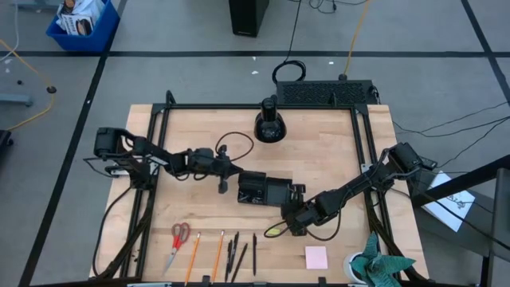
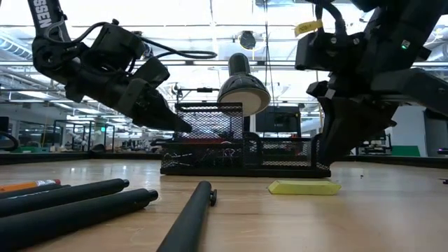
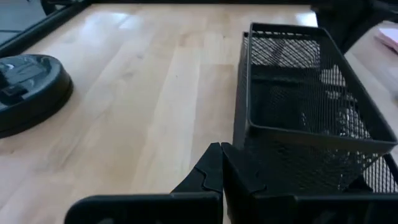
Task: Pick and place office supplies into organizer
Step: Adjust the desk organizer, then put the eraser into the bottom left section of the desk organizer
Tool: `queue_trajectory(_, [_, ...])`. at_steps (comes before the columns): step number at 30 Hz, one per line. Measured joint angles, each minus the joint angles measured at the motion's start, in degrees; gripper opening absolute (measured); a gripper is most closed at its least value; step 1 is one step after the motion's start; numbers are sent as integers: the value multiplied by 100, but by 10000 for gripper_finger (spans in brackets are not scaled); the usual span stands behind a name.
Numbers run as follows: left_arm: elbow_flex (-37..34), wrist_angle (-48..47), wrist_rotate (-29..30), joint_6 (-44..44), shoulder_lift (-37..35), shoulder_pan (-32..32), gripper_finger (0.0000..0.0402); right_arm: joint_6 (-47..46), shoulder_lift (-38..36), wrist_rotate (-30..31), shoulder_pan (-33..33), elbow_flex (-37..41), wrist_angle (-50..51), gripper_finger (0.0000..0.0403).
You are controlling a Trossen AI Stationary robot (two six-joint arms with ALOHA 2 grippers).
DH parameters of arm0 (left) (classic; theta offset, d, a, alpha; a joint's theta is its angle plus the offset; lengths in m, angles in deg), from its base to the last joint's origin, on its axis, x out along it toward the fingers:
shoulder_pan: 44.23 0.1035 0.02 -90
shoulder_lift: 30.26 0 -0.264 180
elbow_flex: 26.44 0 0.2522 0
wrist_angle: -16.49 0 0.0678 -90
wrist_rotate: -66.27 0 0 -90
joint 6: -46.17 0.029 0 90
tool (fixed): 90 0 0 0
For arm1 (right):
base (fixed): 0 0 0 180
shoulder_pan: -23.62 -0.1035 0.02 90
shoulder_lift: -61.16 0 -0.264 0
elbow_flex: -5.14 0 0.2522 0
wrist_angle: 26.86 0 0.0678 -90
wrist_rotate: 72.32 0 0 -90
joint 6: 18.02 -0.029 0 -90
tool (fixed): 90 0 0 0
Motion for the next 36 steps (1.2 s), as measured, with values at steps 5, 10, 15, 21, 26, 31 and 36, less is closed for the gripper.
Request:
queue_trajectory(5, [0,-42,80,85,0,-7,1,48,0,105,0,0,-61,0])
queue_trajectory(10, [0,-92,288,106,-195,2,1,140,0,108,2,0,-237,0])
queue_trajectory(15, [0,-367,504,122,-568,-3,1,223,0,120,17,0,-309,0])
queue_trajectory(21, [0,-1036,802,217,-1320,-88,1,350,-221,127,5,-26,-533,0])
queue_trajectory(26, [-9,-1741,805,573,-2137,-562,2,502,-583,122,-119,-213,-514,0])
queue_trajectory(31, [-4,-2251,1039,1019,-2975,-1244,2,711,-980,348,-341,-400,-643,0])
queue_trajectory(36, [-4,-2715,1426,1180,-3685,-1871,2,1160,-1399,571,-613,-409,-1029,0])
